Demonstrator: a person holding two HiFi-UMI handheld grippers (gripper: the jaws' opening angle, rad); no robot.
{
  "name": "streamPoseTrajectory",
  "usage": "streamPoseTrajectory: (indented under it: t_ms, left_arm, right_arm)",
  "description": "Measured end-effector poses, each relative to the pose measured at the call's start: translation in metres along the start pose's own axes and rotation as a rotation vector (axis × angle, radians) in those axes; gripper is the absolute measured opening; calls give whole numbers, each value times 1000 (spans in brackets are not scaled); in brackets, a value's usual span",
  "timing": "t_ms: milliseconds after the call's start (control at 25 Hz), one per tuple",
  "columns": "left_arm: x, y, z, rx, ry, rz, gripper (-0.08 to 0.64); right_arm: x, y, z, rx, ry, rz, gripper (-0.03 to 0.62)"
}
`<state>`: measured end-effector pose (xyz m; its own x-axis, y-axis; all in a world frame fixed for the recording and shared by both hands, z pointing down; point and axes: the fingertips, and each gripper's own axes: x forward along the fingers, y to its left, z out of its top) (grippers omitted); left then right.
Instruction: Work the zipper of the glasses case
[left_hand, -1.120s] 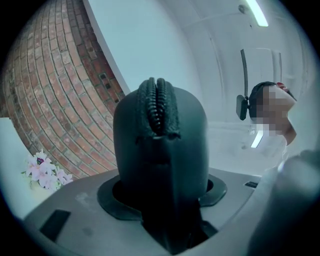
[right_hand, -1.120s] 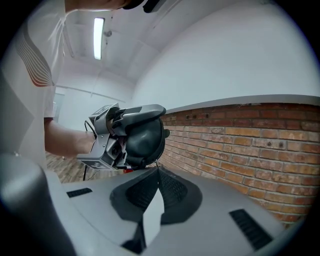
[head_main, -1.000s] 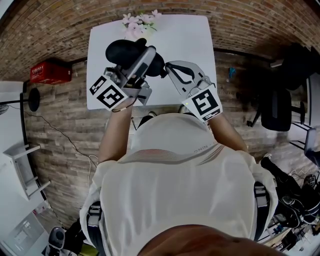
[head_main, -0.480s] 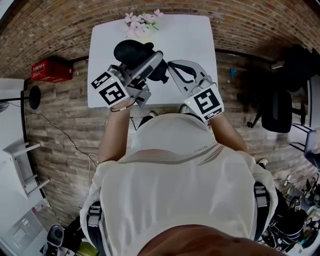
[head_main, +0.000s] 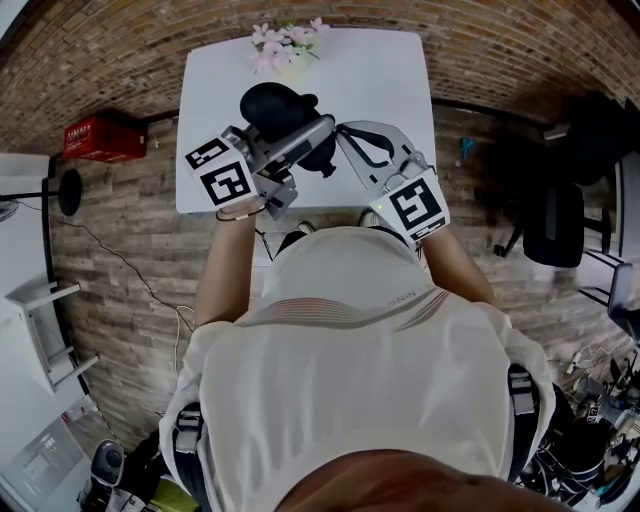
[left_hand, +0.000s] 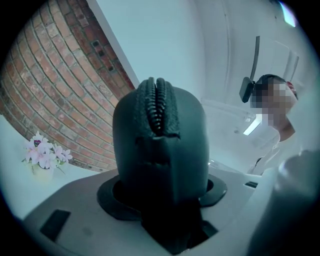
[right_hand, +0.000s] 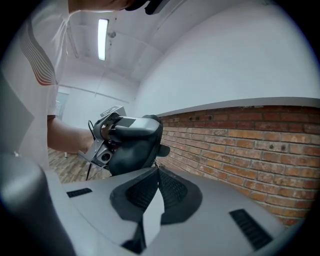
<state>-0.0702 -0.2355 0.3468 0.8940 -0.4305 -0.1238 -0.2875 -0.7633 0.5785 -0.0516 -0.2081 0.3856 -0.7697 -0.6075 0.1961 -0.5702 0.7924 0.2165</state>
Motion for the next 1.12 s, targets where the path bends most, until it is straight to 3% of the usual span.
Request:
streamPoseTrajectory:
  t_ms: [720,1040,1120]
  left_arm:
    - [2,-14,-38,-85,190,-134,264]
    - [4,-15,-63,-67,304,-146,264]
    - [3,-18,-77,-58,377,-160,264]
  right_arm:
    - [-3,2,10,-4,-88,80,55]
    - [-3,-4,10,-22,-93,67,55]
    - [-7,-13,15,9,-115,30,49]
